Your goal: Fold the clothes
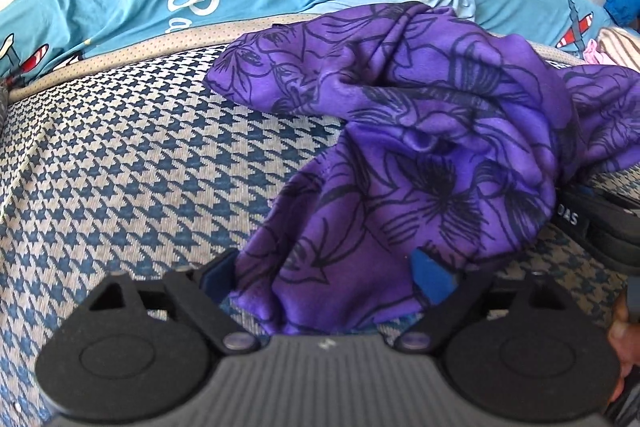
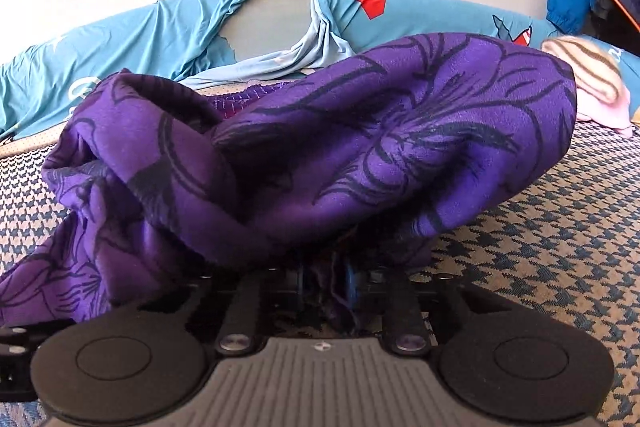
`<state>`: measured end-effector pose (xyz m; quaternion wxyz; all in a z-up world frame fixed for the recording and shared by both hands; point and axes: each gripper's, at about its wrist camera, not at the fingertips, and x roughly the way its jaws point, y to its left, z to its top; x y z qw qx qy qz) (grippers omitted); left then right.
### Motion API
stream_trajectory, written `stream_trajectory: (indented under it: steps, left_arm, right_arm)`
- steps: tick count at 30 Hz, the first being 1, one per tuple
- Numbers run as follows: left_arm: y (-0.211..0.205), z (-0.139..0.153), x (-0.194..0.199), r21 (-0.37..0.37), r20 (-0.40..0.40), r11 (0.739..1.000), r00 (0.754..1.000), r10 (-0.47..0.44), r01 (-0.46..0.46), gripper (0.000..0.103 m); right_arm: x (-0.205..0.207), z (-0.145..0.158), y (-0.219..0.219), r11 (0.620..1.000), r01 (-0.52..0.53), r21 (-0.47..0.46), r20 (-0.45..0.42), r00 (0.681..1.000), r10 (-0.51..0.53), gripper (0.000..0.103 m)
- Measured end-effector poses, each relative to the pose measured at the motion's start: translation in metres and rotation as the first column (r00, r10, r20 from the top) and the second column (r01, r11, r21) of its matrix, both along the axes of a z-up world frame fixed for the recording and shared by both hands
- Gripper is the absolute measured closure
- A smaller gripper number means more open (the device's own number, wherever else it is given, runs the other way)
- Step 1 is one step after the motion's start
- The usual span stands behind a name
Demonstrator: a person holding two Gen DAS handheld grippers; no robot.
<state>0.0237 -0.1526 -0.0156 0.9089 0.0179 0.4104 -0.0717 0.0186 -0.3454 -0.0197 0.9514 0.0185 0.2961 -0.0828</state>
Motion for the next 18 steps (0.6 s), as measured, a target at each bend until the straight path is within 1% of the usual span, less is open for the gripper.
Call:
stream_trajectory:
  steps: [1,3,4,6,9,15,18]
  left_arm:
    - [-0.001,0.001,-0.002,0.004,0.004,1.0,1.0,-0.006,0.006,0.018]
    - [-0.002,0.002,-0.006,0.011,0.011,1.0,1.0,-0.017,0.017,0.027]
    - [-0.003,0.003,-0.008,0.016,0.016,1.0,1.0,-0.025,0.025,0.029]
    - [-0.003,0.006,-0.011,0.021,0.021,0.999,0.999,-0.032,0.031,0.038]
    - [-0.001,0.006,-0.016,0.023,0.018,0.999,1.0,-0.023,0.023,0.046]
    - [0.01,0.01,-0.033,0.005,0.017,1.0,1.0,0.005,-0.005,0.051]
    - [0.015,0.014,-0.042,-0.002,0.017,1.0,1.0,0.025,-0.025,0.051]
  right_arm:
    - [0.0,0.0,0.001,1.0,0.001,-0.007,-0.001,1.0,-0.001,0.083]
    - [-0.002,0.0,0.003,1.0,0.007,-0.025,-0.002,1.0,-0.007,0.086]
    - [-0.001,0.001,0.003,1.0,0.013,-0.024,-0.001,1.0,-0.013,0.087]
    - [-0.002,0.003,0.004,1.0,0.02,-0.013,0.006,1.0,-0.02,0.09]
    - [-0.01,0.008,0.005,1.0,0.02,0.003,0.023,1.0,-0.02,0.092]
    - [-0.033,0.016,0.01,0.999,0.005,-0.034,0.068,0.998,-0.003,0.093]
    - [-0.046,0.021,0.012,0.998,0.001,-0.056,0.084,0.996,0.004,0.093]
